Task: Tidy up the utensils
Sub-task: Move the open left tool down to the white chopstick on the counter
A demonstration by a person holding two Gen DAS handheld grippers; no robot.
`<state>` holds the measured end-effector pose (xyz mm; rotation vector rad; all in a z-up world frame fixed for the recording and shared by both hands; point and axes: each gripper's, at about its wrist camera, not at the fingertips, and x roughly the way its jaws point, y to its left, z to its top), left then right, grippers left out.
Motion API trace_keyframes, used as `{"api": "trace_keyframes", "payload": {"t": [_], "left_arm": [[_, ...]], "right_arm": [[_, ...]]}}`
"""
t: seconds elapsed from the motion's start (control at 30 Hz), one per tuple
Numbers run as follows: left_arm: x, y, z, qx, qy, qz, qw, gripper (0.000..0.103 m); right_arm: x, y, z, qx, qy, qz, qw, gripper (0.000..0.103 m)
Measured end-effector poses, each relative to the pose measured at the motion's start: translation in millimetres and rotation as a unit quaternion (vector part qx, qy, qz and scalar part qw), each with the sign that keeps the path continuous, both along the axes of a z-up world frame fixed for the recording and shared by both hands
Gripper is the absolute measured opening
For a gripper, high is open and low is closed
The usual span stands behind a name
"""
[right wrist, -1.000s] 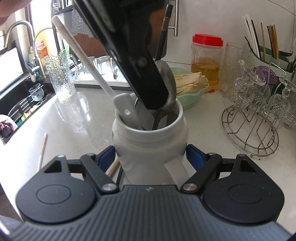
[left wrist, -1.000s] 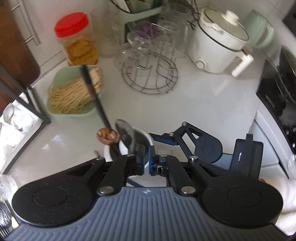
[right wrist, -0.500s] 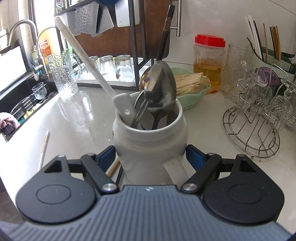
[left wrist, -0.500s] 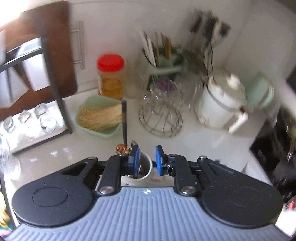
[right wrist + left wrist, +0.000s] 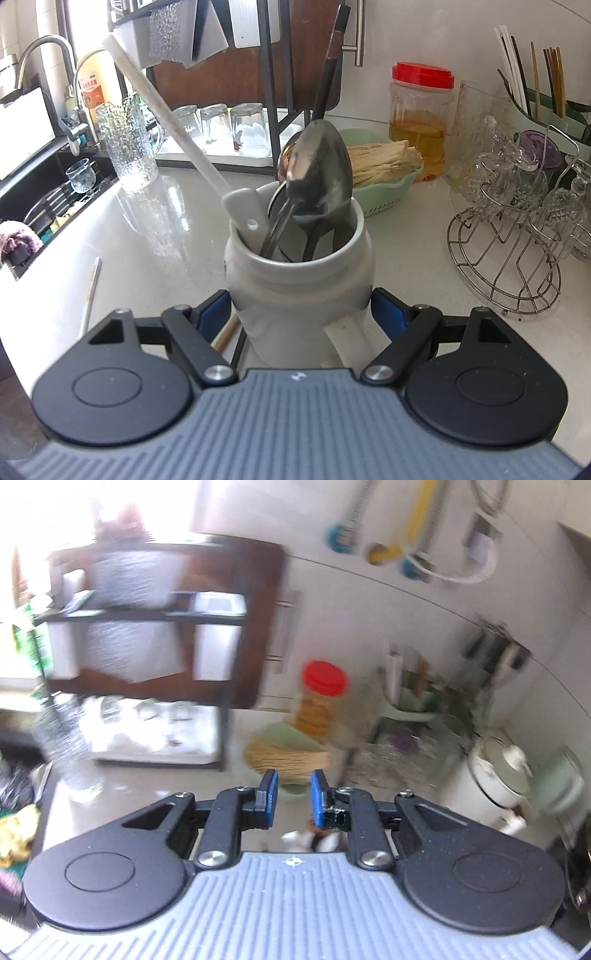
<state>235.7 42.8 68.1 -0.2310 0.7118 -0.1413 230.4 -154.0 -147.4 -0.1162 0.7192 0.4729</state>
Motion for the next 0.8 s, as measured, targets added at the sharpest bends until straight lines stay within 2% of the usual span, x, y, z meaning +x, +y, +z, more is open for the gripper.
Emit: {"api": "trace_keyframes", "payload": {"t": [0.13,0.3,0.63,0.8], "left_arm": [[-22,30,-8,-0.015,0.008,0.075,0.9970,0.022],[-48,61,-27,-0.038,0.027,0.130,0.9905,0.026],[-87,75,-92,-0.075,0.087,0.202,0.9726,0.032],[-96,71,-121,-0.065,0.119,0.212,0.9679,0.032]], "right_arm": [[1,-1,0,-0.001,0.001,0.002,1.000,0.085],[1,0,0,-0.001,0.005,-0.002,1.000,0.085],[4,2,2,-0.011,0.014,0.003,1.000,0.085],[5,2,2,-0.018,0.016,0.007,1.000,0.085]]}}
